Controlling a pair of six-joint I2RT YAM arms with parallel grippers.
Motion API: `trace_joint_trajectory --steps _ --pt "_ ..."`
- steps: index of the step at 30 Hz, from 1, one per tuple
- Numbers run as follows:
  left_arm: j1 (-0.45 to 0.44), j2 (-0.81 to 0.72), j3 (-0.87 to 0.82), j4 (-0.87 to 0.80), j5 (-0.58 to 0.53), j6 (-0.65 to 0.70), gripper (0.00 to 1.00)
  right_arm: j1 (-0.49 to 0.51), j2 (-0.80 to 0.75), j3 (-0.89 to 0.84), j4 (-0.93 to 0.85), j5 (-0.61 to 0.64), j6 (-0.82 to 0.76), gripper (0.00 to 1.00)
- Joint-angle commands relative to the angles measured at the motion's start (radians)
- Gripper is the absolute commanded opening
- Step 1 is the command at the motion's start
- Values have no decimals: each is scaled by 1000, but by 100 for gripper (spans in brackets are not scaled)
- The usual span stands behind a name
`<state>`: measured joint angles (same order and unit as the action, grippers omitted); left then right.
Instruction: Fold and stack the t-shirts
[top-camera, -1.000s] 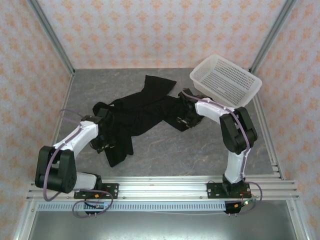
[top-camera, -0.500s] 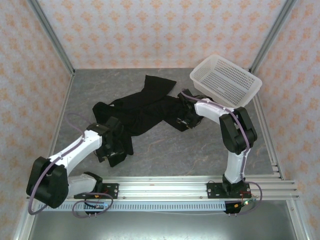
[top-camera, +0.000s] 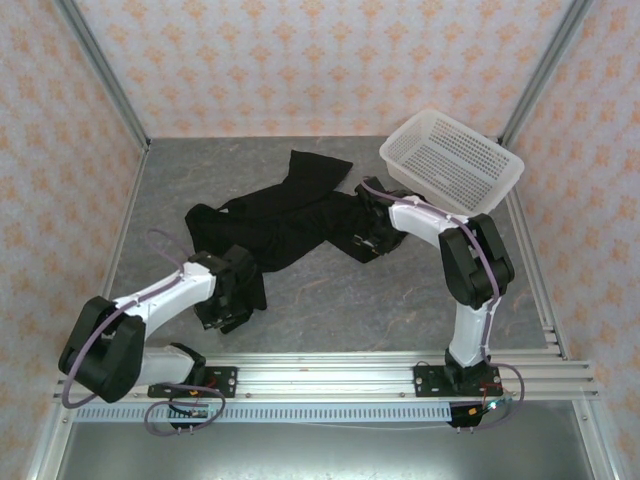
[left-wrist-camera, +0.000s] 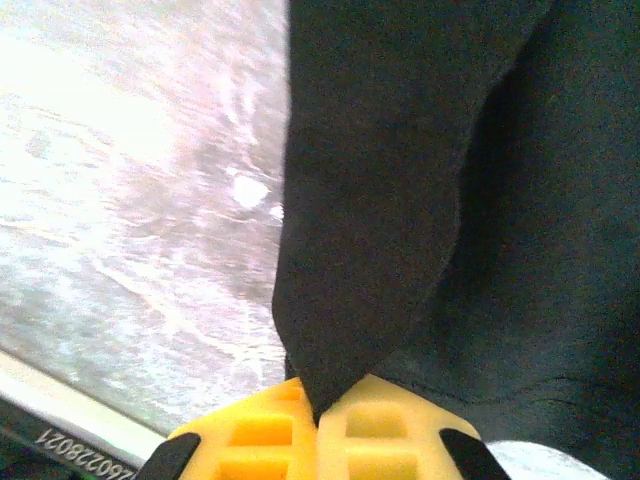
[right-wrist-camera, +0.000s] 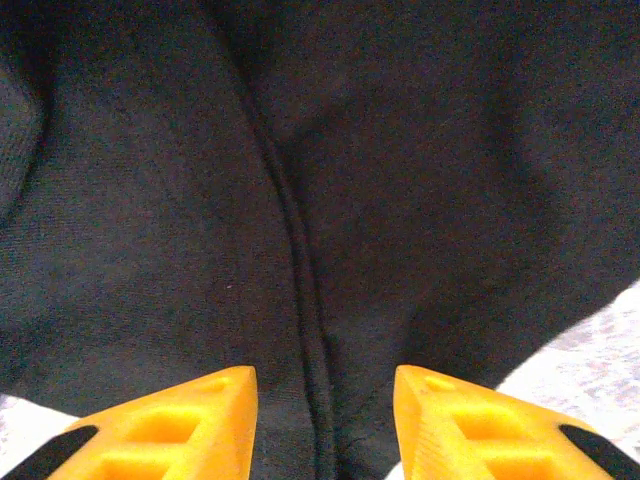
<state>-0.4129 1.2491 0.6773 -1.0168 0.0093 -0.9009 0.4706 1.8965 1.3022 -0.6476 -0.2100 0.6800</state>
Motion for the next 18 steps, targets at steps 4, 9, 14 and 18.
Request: trace_joint_trajectory --steps 4,9,14,18 --pt "-5 -178 137 -215 -289 -139 0 -21 -133 -47 -23 145 34 37" --pt "24 -261 179 -253 -384 -236 0 -29 -81 -29 -23 97 59 35" --pt "104 -279 217 -256 -427 -227 0 -69 -87 -10 5 119 105 36" --pt "169 -284 240 -254 -458 -180 0 -100 -47 76 -9 116 109 37"
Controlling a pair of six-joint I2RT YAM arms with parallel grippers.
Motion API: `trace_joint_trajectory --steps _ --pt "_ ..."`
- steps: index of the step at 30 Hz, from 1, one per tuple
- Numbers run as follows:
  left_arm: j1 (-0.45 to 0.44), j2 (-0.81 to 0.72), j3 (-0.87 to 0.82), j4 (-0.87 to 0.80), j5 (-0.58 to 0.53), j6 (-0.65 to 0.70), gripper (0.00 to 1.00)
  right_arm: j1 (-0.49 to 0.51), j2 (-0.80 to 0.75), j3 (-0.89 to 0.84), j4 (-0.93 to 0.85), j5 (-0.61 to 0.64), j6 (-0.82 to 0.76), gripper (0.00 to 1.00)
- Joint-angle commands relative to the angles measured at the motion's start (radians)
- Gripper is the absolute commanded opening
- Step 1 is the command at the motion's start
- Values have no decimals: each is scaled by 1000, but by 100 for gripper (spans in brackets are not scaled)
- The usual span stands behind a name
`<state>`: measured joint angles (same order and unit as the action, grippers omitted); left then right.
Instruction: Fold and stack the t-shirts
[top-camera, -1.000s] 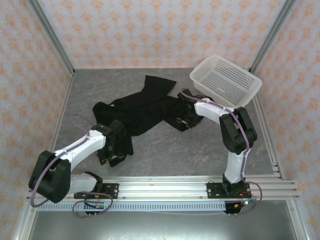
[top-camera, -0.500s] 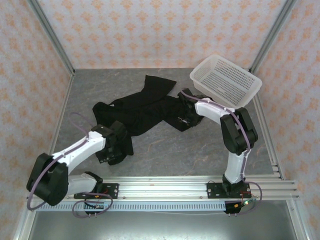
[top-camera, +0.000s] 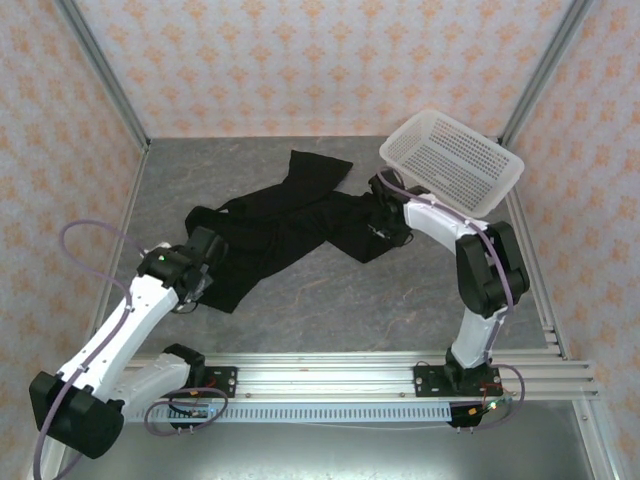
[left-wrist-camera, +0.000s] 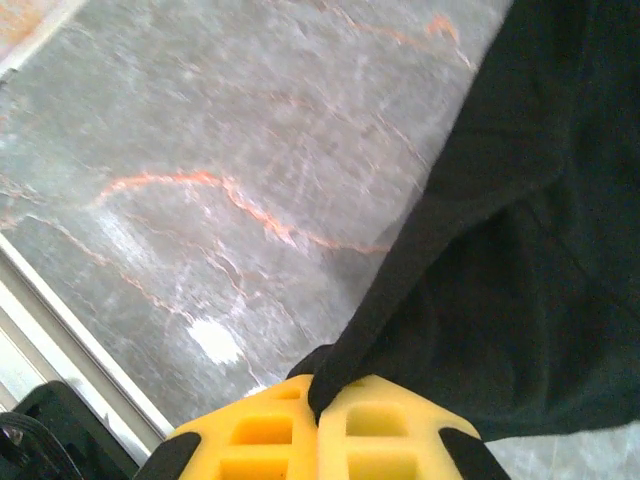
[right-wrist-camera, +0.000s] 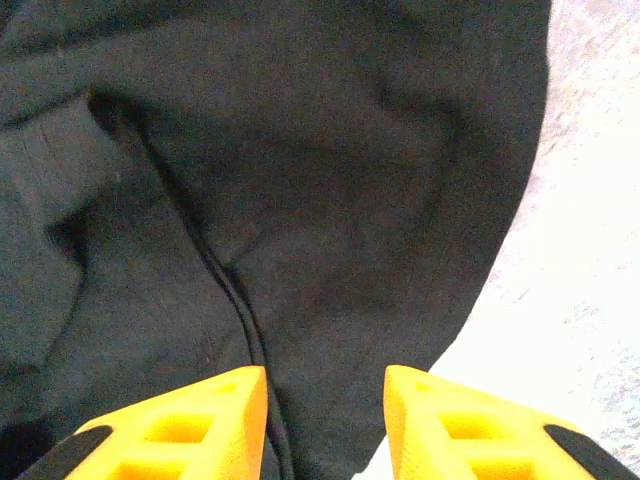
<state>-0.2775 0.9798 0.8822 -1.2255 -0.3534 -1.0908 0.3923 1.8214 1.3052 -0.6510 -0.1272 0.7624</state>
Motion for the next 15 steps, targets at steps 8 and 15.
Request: trace_joint_trajectory --steps 8,15 --pt "92 -13 46 -11 -102 82 0 -49 150 220 30 -13 239 45" --pt "99 0 51 7 -89 101 0 -44 207 224 120 -57 437 45"
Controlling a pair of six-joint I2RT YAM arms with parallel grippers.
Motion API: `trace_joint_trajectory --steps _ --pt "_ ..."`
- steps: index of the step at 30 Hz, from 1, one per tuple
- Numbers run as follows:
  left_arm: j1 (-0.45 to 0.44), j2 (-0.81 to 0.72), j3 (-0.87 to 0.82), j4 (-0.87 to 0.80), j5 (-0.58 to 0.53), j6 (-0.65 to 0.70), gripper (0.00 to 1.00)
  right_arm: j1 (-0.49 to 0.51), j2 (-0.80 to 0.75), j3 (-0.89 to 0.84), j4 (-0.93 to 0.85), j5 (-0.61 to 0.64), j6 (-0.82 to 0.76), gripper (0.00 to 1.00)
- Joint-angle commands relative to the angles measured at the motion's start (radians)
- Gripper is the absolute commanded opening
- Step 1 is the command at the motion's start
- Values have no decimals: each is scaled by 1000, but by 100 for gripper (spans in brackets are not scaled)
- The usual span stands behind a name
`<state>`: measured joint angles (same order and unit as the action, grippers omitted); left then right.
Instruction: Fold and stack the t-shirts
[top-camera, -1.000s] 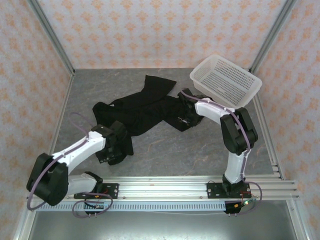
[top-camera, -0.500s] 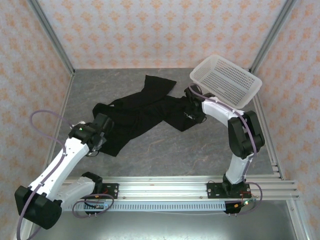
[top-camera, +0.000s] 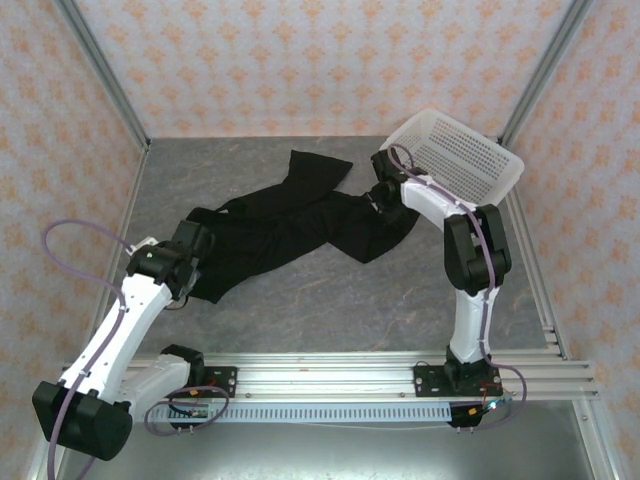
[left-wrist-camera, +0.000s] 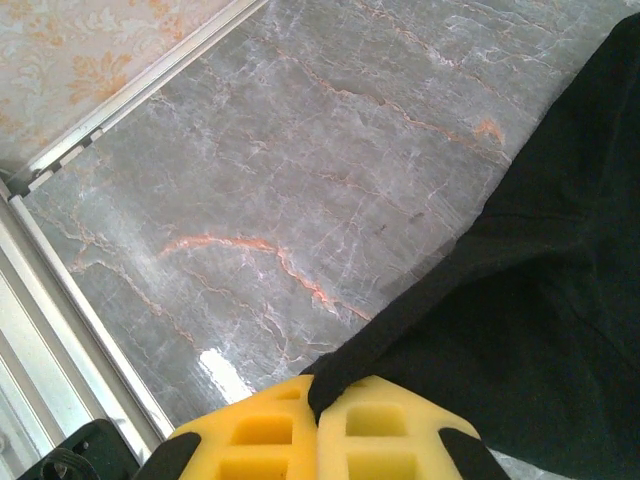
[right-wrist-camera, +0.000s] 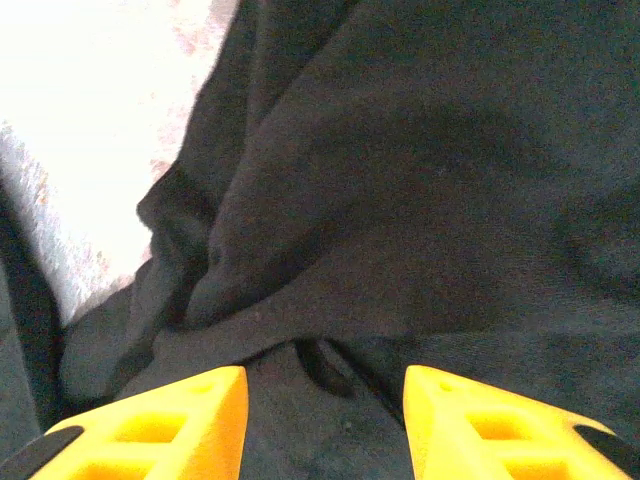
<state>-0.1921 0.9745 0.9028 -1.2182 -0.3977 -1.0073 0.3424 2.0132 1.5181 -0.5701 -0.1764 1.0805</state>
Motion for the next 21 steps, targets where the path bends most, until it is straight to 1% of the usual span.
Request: trace_joint_trajectory --steps 1,3,10,15,16,17,18,19,21 --pt "13 9 32 3 -42 19 0 5 20 11 36 -11 134 45" --pt "15 12 33 6 -40 24 0 4 22 6 37 -12 156 45" --pt "14 27 33 19 -26 30 0 11 30 -38 127 -44 231 43" --pt "14 34 37 25 -18 29 0 14 48 -36 164 -34 261 38" --pt "14 36 38 25 -19 29 0 12 51 -34 169 -32 266 35" --pt "15 36 41 25 -21 29 0 13 54 -28 173 -28 266 30" --pt "15 36 43 25 -20 28 0 13 53 -22 170 -24 263 24" --pt "14 36 46 26 -21 30 0 13 48 -13 163 -13 253 16" --pt "14 38 55 34 -18 35 0 17 19 0 148 18 219 5"
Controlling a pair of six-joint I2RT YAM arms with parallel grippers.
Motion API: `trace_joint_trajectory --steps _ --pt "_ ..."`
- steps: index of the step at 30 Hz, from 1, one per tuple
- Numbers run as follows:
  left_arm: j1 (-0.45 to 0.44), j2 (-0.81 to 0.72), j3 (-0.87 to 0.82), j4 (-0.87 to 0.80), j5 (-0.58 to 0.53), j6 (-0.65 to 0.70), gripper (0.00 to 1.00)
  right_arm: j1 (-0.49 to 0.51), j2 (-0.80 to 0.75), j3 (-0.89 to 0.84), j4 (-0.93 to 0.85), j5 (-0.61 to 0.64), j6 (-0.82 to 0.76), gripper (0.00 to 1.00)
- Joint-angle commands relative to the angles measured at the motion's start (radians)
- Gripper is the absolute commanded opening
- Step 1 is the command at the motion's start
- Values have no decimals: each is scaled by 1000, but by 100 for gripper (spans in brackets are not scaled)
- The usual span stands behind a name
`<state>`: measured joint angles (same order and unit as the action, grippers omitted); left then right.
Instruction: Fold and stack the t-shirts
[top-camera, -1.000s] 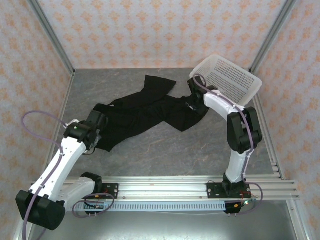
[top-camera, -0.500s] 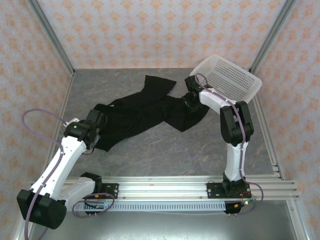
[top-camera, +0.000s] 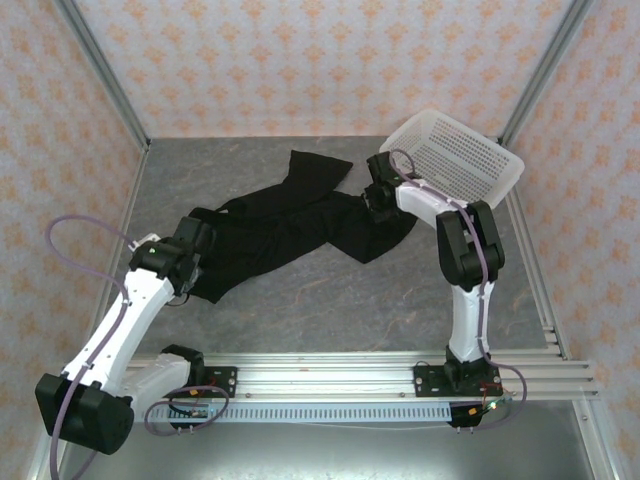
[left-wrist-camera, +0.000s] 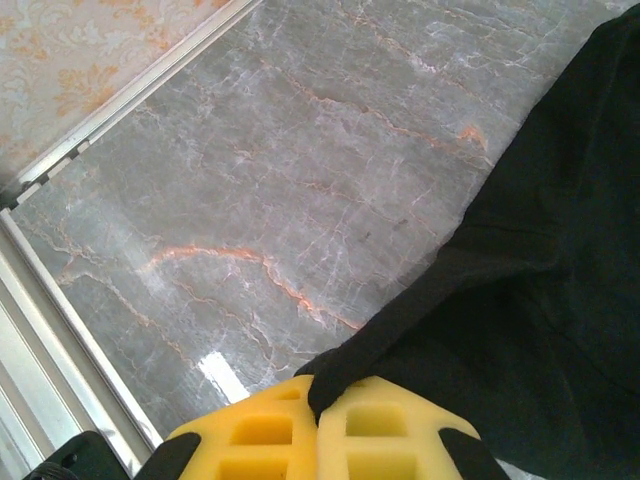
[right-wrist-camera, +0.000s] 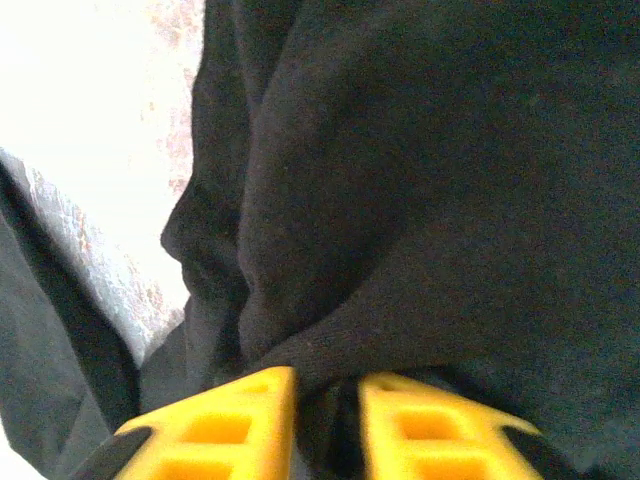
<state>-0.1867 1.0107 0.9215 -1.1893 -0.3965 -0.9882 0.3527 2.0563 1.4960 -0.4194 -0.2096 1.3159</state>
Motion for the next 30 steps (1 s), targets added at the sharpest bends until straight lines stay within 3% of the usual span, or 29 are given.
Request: trace_joint_trajectory --steps 1,6,14,18,20,26,30 --pt "9 4 46 12 -15 19 0 9 -50 28 -10 70 -40 0" --pt "30 35 129 77 26 57 0 22 -175 111 -76 138 -206 0" --pt "105 128 431 127 68 88 0 17 -327 175 -105 143 -449 0" --pt "107 151 459 163 161 59 0 -46 -210 187 -83 -56 -509 0" --pt "107 152 431 174 211 38 0 -47 -132 244 -133 -98 -564 0" --pt "107 100 325 213 250 27 0 -38 -9 281 -153 -67 -611 0" --pt "107 104 275 244 323 39 0 -47 114 411 -170 -49 -694 0"
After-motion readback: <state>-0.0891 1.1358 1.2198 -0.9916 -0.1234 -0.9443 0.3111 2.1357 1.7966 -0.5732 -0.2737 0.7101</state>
